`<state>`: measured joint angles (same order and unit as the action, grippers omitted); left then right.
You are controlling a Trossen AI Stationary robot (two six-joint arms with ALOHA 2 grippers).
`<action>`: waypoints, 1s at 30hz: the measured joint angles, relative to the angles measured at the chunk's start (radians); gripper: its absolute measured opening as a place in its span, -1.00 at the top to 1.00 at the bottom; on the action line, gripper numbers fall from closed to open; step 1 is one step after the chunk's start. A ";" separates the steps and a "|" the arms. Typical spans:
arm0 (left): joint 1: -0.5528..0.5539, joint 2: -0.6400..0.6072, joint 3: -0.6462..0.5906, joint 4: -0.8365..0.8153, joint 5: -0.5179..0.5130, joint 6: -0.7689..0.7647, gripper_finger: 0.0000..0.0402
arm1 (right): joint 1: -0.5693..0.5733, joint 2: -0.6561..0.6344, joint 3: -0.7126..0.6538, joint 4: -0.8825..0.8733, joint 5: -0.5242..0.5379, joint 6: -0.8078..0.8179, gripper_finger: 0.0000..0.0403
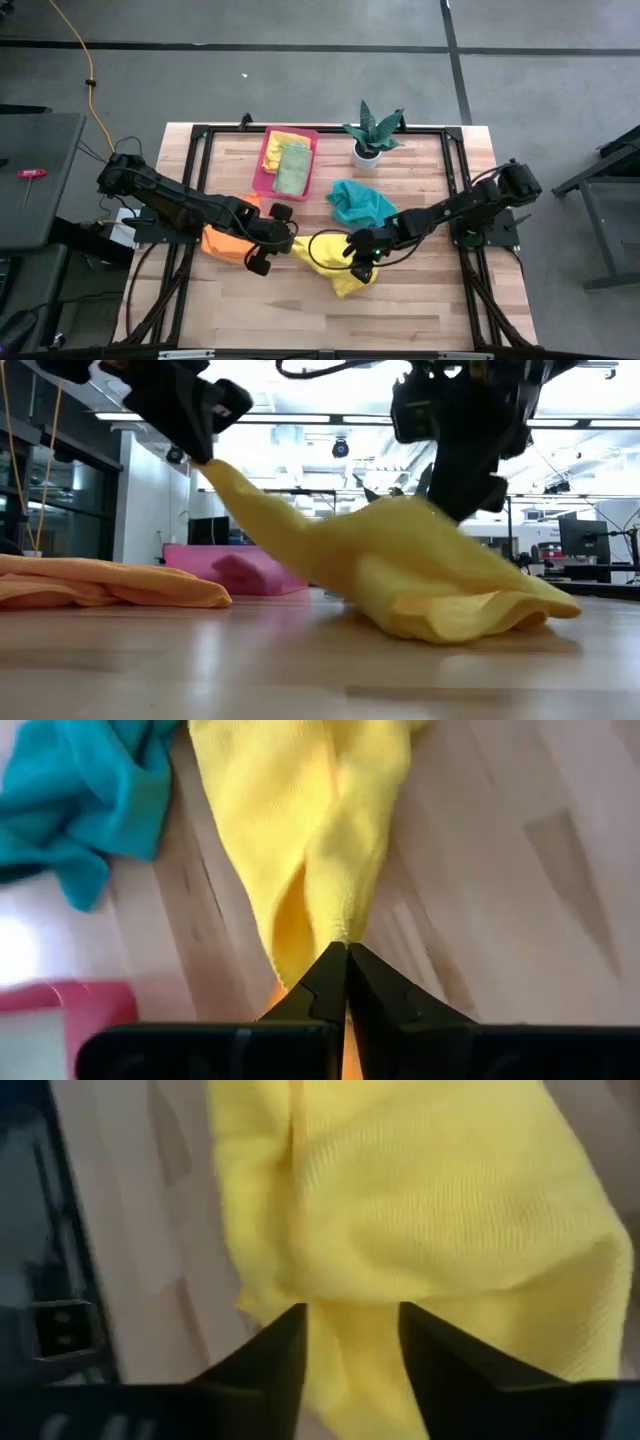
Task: Fold microfiber towels
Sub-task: Fold the yellow microfiber cloth
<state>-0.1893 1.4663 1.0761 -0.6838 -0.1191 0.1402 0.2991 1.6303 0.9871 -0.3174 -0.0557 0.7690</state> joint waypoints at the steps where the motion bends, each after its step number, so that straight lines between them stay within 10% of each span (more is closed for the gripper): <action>1: 0.002 0.001 0.001 -0.005 0.000 0.019 1.00 | 0.001 0.016 0.000 0.028 0.003 -0.018 0.13; 9: 0.026 -0.009 0.000 -0.062 -0.046 0.050 1.00 | 0.009 0.003 0.008 0.124 0.023 -0.140 -0.04; 16: 0.034 -0.003 0.000 -0.016 -0.113 -0.019 1.00 | 0.023 -0.025 0.006 -0.090 0.206 -0.208 0.05; 30: 0.034 0.002 0.000 0.065 -0.319 -0.242 1.00 | 0.070 0.133 0.006 0.087 0.208 -0.359 0.27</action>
<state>-0.1555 1.4681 1.0763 -0.6189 -0.4377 -0.1016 0.3693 1.7633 0.9936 -0.2303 0.1527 0.4104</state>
